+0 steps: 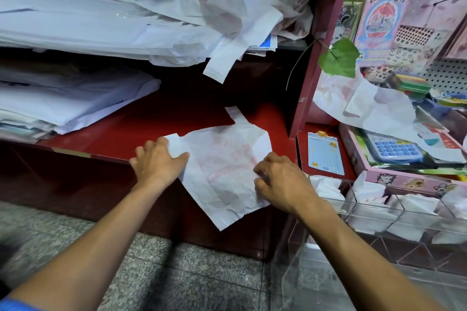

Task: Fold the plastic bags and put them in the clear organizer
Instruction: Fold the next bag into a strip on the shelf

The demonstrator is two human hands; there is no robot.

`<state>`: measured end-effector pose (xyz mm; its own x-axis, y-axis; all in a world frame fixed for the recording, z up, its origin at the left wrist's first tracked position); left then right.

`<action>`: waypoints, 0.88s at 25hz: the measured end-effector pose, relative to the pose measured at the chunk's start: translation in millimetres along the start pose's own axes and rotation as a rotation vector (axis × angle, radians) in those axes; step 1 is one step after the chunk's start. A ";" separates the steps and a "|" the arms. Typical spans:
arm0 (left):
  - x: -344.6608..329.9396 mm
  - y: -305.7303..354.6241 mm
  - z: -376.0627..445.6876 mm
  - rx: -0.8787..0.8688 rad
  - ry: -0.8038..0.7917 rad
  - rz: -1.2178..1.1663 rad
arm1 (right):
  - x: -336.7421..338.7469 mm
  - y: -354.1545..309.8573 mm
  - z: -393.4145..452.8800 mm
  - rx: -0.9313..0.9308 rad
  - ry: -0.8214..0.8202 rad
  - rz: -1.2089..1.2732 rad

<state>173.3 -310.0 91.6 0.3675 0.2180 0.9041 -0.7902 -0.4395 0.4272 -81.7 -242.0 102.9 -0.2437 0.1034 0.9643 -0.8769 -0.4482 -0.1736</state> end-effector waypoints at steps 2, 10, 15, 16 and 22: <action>1.6 -0.2 6.9 -0.039 -0.101 -0.075 | -0.1 -0.8 1.2 0.003 0.011 0.023; 13.6 10.4 23.8 0.045 -0.404 -1.221 | -0.8 1.6 7.9 -0.018 0.020 0.043; 28.3 9.5 35.6 0.166 -0.400 -1.720 | -0.6 2.2 8.9 -0.015 0.026 0.044; 24.6 7.7 31.4 0.148 -0.301 -1.470 | -1.0 2.7 8.7 -0.014 0.019 0.038; 2.5 9.8 6.5 -0.453 0.080 -0.435 | -7.2 0.2 9.2 -0.045 -0.061 -0.099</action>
<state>169.7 -319.4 98.1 0.6779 0.3657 0.6377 -0.7124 0.1127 0.6927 -76.3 -250.9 97.7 -0.1308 0.0899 0.9873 -0.9134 -0.3981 -0.0848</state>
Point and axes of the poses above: each hand's wrist, its own z-axis towards the middle knuckle, its own x-axis out of the back of the hand, y = z × x, the point moved 1 cm from there along z, towards the middle knuckle, and after that the axes turned 14 degrees about x, right-handed, at the moved point
